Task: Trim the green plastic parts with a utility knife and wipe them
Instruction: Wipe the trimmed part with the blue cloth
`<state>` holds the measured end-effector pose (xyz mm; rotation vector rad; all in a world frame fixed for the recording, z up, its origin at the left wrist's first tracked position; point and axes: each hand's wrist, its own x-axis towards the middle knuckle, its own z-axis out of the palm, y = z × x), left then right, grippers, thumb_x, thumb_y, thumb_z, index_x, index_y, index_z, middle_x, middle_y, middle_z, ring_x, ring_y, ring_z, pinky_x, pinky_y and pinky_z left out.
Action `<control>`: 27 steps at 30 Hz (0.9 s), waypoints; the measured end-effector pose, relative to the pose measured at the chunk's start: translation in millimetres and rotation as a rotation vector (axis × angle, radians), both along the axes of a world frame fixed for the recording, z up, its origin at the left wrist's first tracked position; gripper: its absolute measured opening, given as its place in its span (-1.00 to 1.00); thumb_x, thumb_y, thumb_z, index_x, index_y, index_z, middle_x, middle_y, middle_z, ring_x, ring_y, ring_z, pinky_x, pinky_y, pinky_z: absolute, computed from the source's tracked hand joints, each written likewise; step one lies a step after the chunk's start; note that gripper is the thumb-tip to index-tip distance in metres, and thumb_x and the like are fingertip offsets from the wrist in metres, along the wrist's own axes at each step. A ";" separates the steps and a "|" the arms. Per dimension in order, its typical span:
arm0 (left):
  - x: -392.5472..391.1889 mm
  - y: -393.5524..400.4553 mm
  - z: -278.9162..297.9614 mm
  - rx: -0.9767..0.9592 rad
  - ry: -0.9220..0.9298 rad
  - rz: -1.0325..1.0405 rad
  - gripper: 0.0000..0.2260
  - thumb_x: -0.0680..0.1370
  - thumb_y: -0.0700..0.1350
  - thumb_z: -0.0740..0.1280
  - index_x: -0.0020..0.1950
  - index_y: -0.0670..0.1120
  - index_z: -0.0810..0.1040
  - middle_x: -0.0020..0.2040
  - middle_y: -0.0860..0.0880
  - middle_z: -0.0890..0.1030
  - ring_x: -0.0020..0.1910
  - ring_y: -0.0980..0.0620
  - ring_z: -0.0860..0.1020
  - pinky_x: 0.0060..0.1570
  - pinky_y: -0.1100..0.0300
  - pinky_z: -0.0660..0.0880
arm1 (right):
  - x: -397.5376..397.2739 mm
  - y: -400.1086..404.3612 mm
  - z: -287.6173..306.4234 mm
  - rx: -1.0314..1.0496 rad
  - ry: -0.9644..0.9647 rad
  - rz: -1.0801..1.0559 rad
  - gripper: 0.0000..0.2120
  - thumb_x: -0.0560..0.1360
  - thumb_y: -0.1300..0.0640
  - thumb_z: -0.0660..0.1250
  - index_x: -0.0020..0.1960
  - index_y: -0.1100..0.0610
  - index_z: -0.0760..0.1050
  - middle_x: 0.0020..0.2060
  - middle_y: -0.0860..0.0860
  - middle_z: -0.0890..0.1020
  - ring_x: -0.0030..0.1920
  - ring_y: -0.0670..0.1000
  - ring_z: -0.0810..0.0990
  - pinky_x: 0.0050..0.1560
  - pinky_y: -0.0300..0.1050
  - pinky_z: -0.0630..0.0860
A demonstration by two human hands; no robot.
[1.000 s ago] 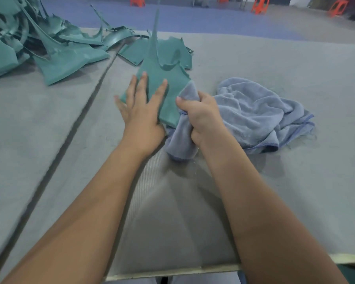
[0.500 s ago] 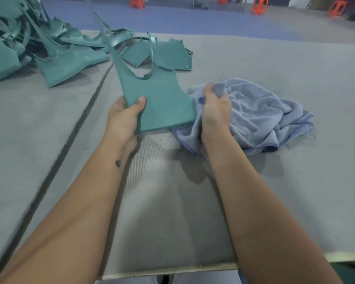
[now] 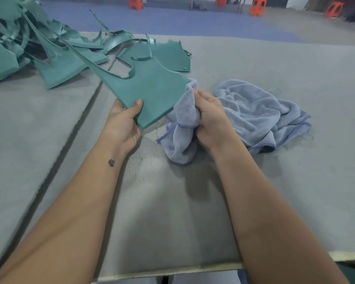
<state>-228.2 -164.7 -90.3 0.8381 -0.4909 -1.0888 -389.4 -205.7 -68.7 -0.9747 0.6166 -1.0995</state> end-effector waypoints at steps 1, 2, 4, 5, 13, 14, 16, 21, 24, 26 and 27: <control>0.7 0.0 -0.4 0.007 0.000 -0.011 -0.80 0.62 -0.35 0.16 0.15 -0.11 0.45 0.10 -0.07 0.64 -0.05 0.00 0.68 -0.15 0.08 0.64 | -1.5 -0.7 -0.4 -0.029 0.063 -0.012 -0.80 0.63 0.21 0.20 -0.12 0.22 0.53 -0.29 0.09 0.62 -0.25 0.07 0.60 -0.24 -0.09 0.58; 0.6 0.0 -0.5 0.017 0.000 -0.024 -0.80 0.62 -0.35 0.16 0.14 -0.12 0.47 0.06 -0.06 0.66 -0.06 0.00 0.68 -0.17 0.09 0.64 | -2.2 -2.4 -0.8 -0.055 0.124 -0.041 -0.80 0.62 0.21 0.23 -0.16 0.20 0.51 -0.32 0.13 0.59 -0.26 0.13 0.57 -0.22 -0.05 0.57; 0.0 -0.5 -1.1 0.038 -0.001 -0.027 -0.80 0.62 -0.36 0.15 0.10 -0.13 0.50 -0.05 -0.02 0.70 -0.11 0.02 0.69 -0.20 0.12 0.64 | -2.5 -6.1 -1.7 -0.105 0.241 -0.108 -0.83 0.60 0.22 0.26 -0.16 0.20 0.50 -0.27 0.21 0.56 -0.18 0.20 0.52 -0.10 0.15 0.52; 0.3 -0.8 -1.0 0.047 -0.001 -0.008 -0.80 0.62 -0.37 0.16 0.07 -0.13 0.51 -0.11 -0.01 0.71 -0.12 0.03 0.69 -0.20 0.13 0.64 | -1.7 -7.1 -1.8 -0.129 0.294 -0.137 -0.85 0.59 0.21 0.28 -0.14 0.19 0.52 -0.28 0.19 0.57 -0.18 0.17 0.53 -0.09 0.15 0.52; 16.7 -2.2 4.3 0.091 0.037 0.306 -0.82 0.60 -0.35 0.23 0.14 -0.16 0.51 -0.02 -0.05 0.66 -0.10 0.01 0.66 0.03 0.02 0.61 | 3.5 -11.3 -15.5 -0.436 0.601 -0.610 -0.97 0.50 0.18 0.37 -0.12 0.11 0.54 -0.31 -0.05 0.58 -0.28 -0.10 0.52 -0.20 -0.18 0.46; 17.1 -0.6 6.4 0.067 0.061 0.310 -0.80 0.60 -0.35 0.23 0.19 -0.18 0.51 -0.01 -0.06 0.66 -0.10 0.01 0.66 0.00 0.05 0.61 | 1.4 -10.4 -15.7 -0.540 0.696 -0.621 -0.97 0.49 0.20 0.36 -0.08 0.14 0.57 -0.23 -0.01 0.59 -0.19 -0.04 0.53 -0.11 -0.18 0.44; 11.9 2.8 8.8 0.033 0.127 0.219 -0.80 0.59 -0.34 0.24 0.19 -0.20 0.53 -0.05 -0.06 0.68 -0.13 0.03 0.67 -0.08 0.13 0.63 | 4.8 -5.0 -13.6 -0.750 0.957 -0.519 -0.86 0.46 0.20 0.37 -0.01 0.17 0.62 -0.05 0.09 0.58 0.01 0.07 0.51 0.06 -0.20 0.38; -15.9 10.7 10.4 0.060 0.097 -0.135 -0.73 0.57 -0.21 0.28 0.26 -0.22 0.52 0.18 -0.17 0.62 0.16 -0.08 0.60 0.22 0.07 0.51 | 28.2 23.5 6.1 -0.426 0.491 -0.089 -0.84 0.50 0.26 0.28 0.03 0.31 0.54 -0.03 0.23 0.63 -0.02 0.15 0.61 0.09 0.03 0.57; -18.5 11.9 10.9 0.081 0.011 -0.145 -0.65 0.57 -0.20 0.29 0.35 -0.24 0.48 0.25 -0.19 0.58 0.19 -0.08 0.58 0.24 0.07 0.50 | 28.9 24.6 7.6 -0.202 0.301 -0.109 -0.86 0.57 0.29 0.26 0.05 0.34 0.55 0.00 0.28 0.65 -0.05 0.07 0.62 0.05 0.02 0.57; -13.9 12.6 14.1 0.072 -0.007 -0.063 -0.66 0.57 -0.18 0.31 0.36 -0.17 0.46 0.25 -0.15 0.59 0.08 -0.01 0.62 0.08 0.14 0.57 | 22.6 21.7 10.7 -0.177 0.310 -0.231 -0.88 0.57 0.30 0.26 -0.03 0.30 0.56 -0.06 0.25 0.67 -0.09 0.07 0.60 0.04 0.06 0.56; -9.1 13.1 15.1 0.066 0.030 0.006 -0.67 0.57 -0.15 0.33 0.33 -0.09 0.46 0.26 -0.11 0.59 0.02 0.02 0.63 0.00 0.16 0.58 | 17.3 19.1 14.8 -0.134 0.285 -0.272 -0.89 0.55 0.30 0.26 -0.10 0.23 0.56 -0.15 0.14 0.69 -0.14 0.02 0.61 -0.01 0.02 0.57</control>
